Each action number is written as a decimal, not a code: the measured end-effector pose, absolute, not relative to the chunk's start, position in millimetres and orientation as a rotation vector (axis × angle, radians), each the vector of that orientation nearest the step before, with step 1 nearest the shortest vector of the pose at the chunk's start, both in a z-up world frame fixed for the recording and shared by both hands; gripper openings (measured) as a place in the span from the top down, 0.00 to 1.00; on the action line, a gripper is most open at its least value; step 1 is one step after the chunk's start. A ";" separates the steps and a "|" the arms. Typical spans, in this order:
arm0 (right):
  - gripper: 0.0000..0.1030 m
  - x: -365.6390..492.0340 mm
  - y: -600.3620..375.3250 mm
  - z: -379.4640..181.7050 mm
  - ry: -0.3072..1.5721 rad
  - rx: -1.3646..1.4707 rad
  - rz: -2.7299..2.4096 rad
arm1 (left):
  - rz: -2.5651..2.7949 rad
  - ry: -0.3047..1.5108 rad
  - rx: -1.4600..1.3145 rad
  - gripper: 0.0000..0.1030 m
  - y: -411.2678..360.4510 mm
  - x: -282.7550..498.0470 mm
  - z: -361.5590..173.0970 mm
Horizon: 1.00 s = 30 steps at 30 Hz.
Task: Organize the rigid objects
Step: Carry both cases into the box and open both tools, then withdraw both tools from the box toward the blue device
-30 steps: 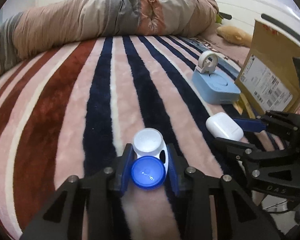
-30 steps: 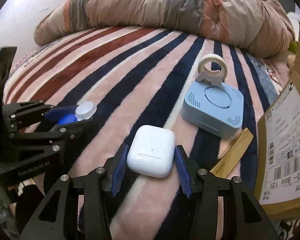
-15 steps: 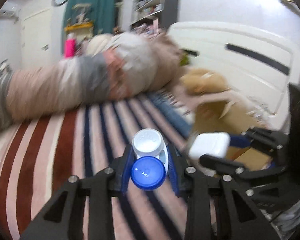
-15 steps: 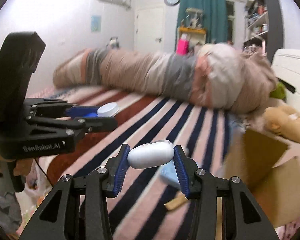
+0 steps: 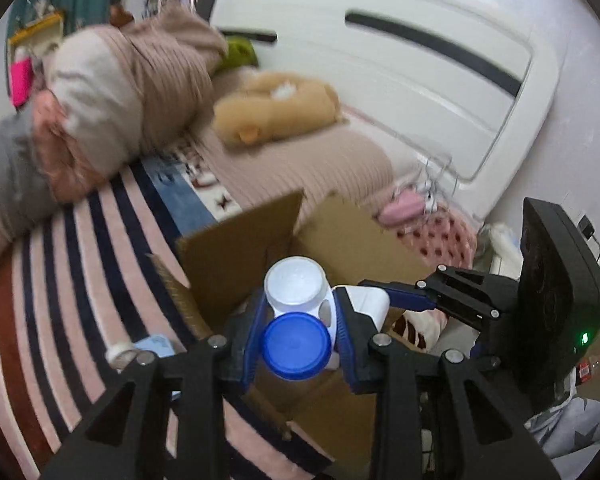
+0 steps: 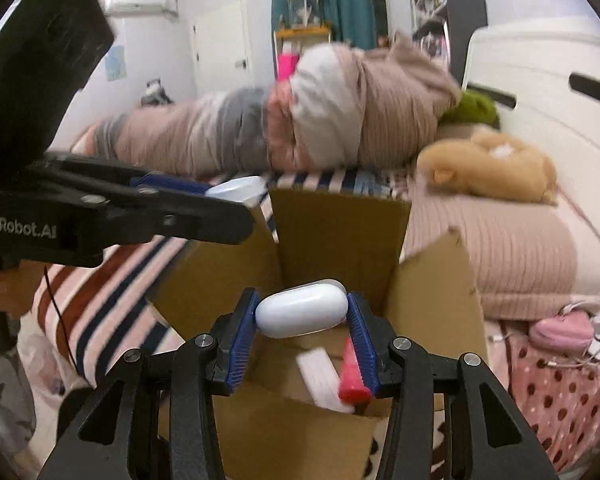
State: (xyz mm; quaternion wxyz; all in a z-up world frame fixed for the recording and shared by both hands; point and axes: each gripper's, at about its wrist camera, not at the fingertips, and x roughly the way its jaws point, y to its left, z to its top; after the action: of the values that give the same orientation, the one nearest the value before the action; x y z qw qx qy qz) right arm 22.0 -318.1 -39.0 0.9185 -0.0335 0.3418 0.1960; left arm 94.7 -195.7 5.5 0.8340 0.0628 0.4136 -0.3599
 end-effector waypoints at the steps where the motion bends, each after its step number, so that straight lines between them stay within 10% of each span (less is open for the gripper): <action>1: 0.61 26.1 -319.5 -44.4 0.726 -0.085 0.409 | -0.755 0.910 0.151 0.71 -203.1 100.9 -2.0; 30: 0.60 -5.9 -227.3 -4.5 0.653 -0.103 0.544 | -0.464 0.760 0.109 0.45 -38.1 56.1 23.6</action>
State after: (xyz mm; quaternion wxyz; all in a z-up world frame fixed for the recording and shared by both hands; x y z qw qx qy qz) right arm -5.9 -227.3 -4.5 0.9098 -0.0498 0.3166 0.2637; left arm 56.1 -38.1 23.6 0.9012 0.0526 0.3672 -0.2242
